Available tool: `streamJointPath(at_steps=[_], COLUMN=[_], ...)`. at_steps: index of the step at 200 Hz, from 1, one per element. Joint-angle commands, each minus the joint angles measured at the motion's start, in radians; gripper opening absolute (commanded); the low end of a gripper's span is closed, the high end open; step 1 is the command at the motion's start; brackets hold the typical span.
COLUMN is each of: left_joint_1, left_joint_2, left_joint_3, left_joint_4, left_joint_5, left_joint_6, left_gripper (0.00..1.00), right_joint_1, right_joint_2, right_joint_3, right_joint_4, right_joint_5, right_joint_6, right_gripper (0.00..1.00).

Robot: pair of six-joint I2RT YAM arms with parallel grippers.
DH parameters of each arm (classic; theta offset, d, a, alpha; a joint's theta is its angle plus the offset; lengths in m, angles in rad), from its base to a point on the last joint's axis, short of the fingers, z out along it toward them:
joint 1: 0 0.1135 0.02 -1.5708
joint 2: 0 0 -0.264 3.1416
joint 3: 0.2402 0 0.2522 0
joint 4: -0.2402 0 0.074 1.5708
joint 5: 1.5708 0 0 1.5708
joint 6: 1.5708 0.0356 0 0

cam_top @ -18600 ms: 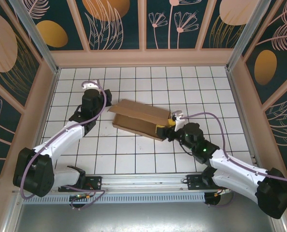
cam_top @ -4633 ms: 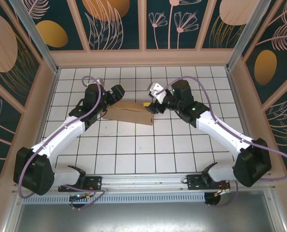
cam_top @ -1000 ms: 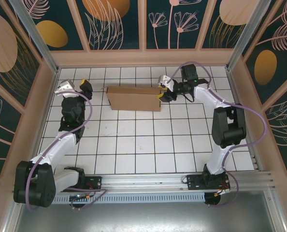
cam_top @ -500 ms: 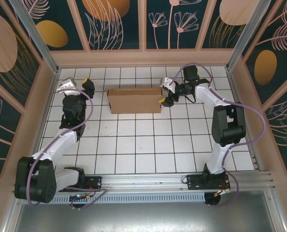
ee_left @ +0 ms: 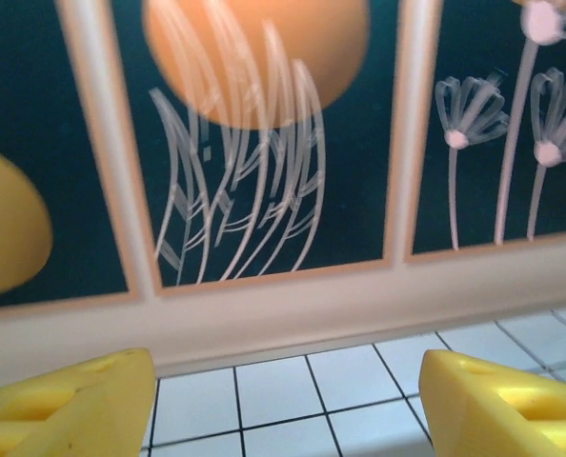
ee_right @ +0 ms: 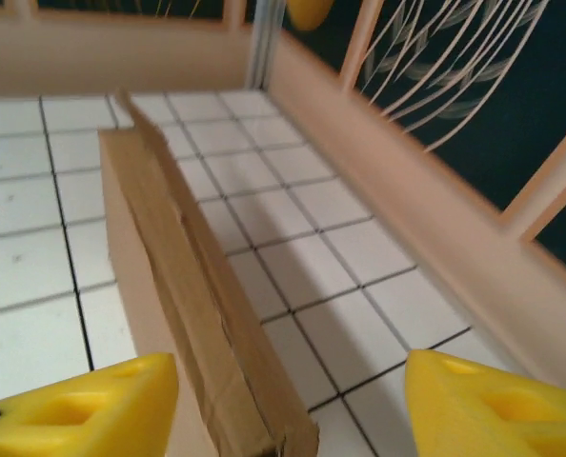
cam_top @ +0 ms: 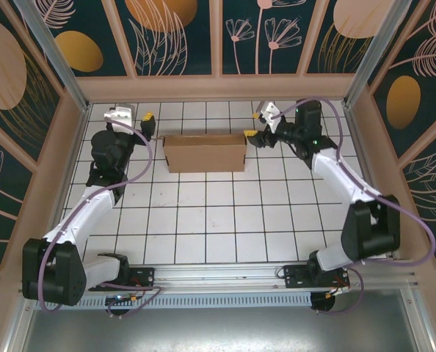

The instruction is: Fold the paper box

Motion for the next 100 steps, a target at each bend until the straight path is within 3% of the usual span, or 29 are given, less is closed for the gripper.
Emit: streamJointPath(at_steps=[1,18,41,63,100], left_joint_1=[0.005,0.006,0.025,0.083,0.126], left_joint_2=[-0.015,-0.009,0.013,0.051,0.117], left_joint_3=[0.023,0.038,0.047,0.065,0.085], left_joint_4=[-0.120,-0.216,-0.269,-0.269,-0.364], left_joint_5=[0.189,0.304,0.409,0.532,0.622], left_joint_6=[0.259,0.417,0.526,0.536,0.716], left_gripper=[0.73,0.69,0.58,0.55,0.56], right_joint_1=[0.053,0.058,0.078,0.123,0.158], right_joint_2=[-0.092,-0.167,-0.253,-0.286,-0.351], right_joint_3=[-0.118,-0.187,-0.289,-0.253,-0.309], right_joint_4=[0.334,0.386,0.480,0.319,0.319], right_joint_5=[0.242,0.247,0.223,0.292,0.423], right_joint_6=[0.380,0.444,0.542,0.474,0.415], right_gripper=[0.57,0.58,0.62,0.55,0.53])
